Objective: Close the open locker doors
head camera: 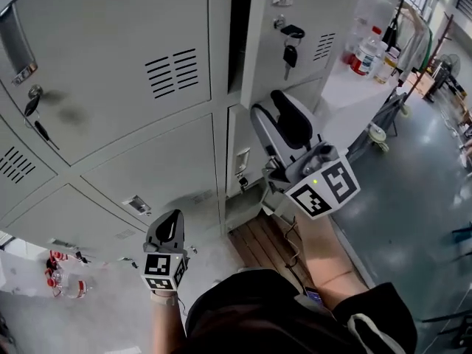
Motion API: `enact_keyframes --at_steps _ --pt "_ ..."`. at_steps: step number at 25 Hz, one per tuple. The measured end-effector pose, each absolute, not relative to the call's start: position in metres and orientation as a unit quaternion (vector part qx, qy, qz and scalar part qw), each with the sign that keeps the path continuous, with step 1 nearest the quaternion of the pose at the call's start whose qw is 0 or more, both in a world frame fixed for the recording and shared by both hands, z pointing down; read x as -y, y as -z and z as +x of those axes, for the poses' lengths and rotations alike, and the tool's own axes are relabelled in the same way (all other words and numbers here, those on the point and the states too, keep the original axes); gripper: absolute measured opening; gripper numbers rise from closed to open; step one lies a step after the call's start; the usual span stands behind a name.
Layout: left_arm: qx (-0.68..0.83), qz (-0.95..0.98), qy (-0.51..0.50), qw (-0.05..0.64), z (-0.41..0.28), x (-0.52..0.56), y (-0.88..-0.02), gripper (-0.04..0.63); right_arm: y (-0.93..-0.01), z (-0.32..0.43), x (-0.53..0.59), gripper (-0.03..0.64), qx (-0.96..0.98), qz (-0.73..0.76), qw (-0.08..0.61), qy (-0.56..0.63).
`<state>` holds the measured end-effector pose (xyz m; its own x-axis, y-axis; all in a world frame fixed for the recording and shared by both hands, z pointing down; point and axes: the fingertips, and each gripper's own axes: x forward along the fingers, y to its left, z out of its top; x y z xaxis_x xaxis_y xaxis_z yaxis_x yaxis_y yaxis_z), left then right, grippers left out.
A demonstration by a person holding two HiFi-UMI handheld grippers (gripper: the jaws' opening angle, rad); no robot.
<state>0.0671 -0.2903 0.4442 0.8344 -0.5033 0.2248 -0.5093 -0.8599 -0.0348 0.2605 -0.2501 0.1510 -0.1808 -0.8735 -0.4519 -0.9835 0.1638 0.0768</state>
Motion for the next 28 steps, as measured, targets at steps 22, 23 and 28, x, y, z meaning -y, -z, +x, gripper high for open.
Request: enact_keyframes --at_steps 22,23,28 --pt "0.340 0.932 -0.123 0.021 0.034 0.303 -0.448 0.018 -0.150 0.265 0.294 0.187 -0.769 -0.585 0.204 -0.158" --pt "0.339 0.932 -0.126 0.025 0.035 0.303 -0.449 0.018 -0.151 0.265 0.294 0.187 -0.771 -0.584 0.202 -0.157" --pt "0.322 0.938 -0.123 0.020 0.049 0.300 -0.452 0.018 -0.166 0.276 0.289 0.187 -0.765 -0.599 0.187 -0.144"
